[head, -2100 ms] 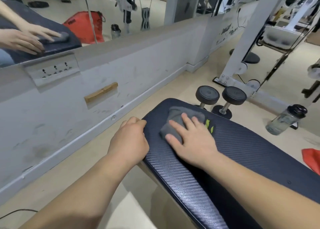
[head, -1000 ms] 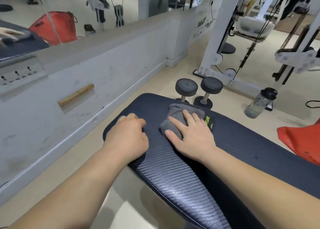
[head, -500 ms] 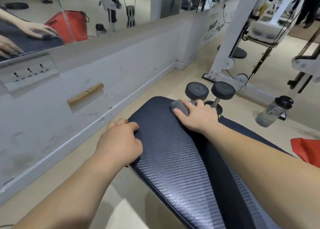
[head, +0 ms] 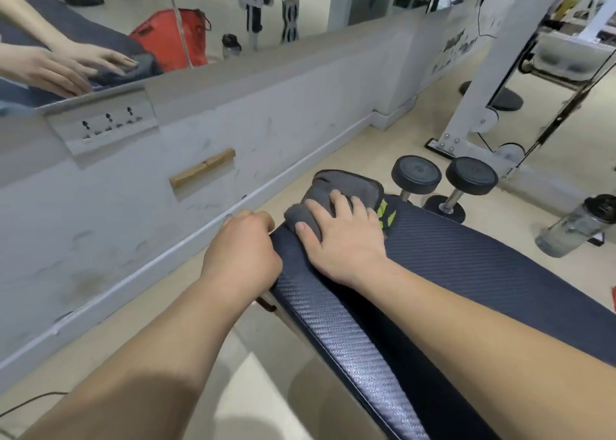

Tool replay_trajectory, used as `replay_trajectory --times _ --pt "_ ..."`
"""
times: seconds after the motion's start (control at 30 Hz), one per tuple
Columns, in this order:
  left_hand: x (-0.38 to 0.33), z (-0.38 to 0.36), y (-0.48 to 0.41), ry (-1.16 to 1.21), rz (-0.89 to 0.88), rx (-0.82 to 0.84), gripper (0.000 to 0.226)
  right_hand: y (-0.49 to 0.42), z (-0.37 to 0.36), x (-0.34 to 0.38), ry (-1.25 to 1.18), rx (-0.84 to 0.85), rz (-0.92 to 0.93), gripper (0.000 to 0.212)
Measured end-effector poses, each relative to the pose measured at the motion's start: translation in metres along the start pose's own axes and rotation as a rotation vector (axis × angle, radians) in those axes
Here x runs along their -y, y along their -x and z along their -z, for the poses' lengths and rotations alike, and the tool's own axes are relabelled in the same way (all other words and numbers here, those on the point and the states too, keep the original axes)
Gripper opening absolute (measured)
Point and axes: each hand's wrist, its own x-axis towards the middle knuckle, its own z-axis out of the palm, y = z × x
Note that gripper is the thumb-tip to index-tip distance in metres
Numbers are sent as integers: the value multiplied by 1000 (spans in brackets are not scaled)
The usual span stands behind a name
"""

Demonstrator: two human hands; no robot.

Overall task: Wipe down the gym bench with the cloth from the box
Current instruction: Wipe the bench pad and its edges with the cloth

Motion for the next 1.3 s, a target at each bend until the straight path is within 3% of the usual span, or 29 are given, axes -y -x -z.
replay_trajectory --times 0.17,0.27,0.43,0.6,0.73,0.83,1.07,1.2,1.3 --pt "4 4 4 27 -12 27 45 118 -4 -6 -8 -33 302 62" --pt "4 2 11 53 -35 68 46 147 -1 -34 4 50 377 61" --pt "11 2 17 45 -81 86 48 99 19 -36 -33 154 231 80" --pt "19 9 18 32 -61 59 44 34 4 26 16 105 12 68" --pt "17 16 22 19 -51 47 41 22 -1 42 -8 79 -8 66" --pt "4 18 34 0 -81 67 39 49 2 22 -23 50 100 65" --pt "-67 -3 86 -15 -357 195 43 194 2 -63 -85 54 243 73" --pt "-96 -29 119 -83 -481 326 31 239 13 -124 -90 122 140 95" --pt "-111 -41 139 -210 -530 403 19 228 21 -179 -69 135 -30 98"
